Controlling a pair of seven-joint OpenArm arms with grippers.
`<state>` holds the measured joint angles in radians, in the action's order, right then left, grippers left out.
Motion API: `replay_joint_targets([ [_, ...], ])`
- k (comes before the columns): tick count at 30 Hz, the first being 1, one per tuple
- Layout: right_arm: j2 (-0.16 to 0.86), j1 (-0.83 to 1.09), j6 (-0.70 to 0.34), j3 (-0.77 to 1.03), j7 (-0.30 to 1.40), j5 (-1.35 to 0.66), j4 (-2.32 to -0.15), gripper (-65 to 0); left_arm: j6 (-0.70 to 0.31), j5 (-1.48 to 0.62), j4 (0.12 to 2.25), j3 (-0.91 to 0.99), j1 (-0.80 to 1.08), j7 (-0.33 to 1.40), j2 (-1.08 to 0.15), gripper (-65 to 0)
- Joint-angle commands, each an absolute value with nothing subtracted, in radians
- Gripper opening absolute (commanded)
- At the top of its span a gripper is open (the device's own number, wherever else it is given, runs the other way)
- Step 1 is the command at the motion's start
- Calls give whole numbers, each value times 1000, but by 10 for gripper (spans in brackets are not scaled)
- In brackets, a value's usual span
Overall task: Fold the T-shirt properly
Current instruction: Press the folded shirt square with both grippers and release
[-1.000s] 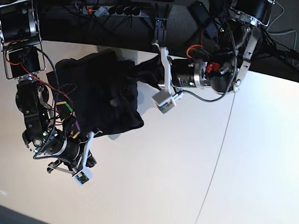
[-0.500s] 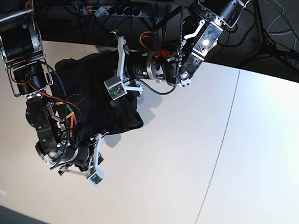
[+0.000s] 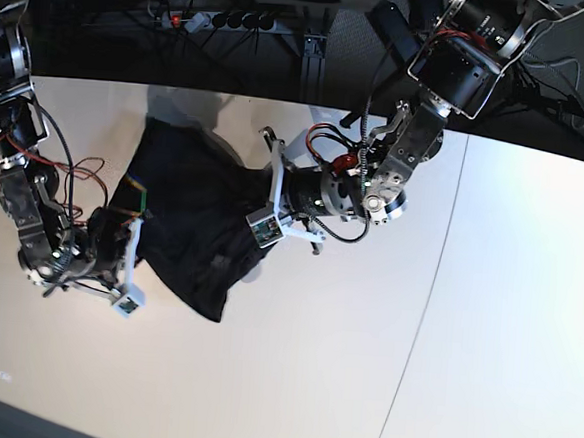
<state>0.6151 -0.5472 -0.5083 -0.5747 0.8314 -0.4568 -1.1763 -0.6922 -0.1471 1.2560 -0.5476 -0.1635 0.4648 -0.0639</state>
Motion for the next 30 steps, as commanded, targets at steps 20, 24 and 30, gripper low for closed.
replay_joint_targets([
  [20,745,-81,-542,-334,879,-538,-1595,-650,-698,-186,1021,-550,-441,419,-105,-650],
  [24,741,-74,-542,-262,860,-535,-1595,-650,-698,-324,1076,-550,-440,539,-118,-650],
  [30,729,-70,-542,-132,865,-559,-1595,-650,-698,-507,1299,-505,-418,783,-120,-650],
])
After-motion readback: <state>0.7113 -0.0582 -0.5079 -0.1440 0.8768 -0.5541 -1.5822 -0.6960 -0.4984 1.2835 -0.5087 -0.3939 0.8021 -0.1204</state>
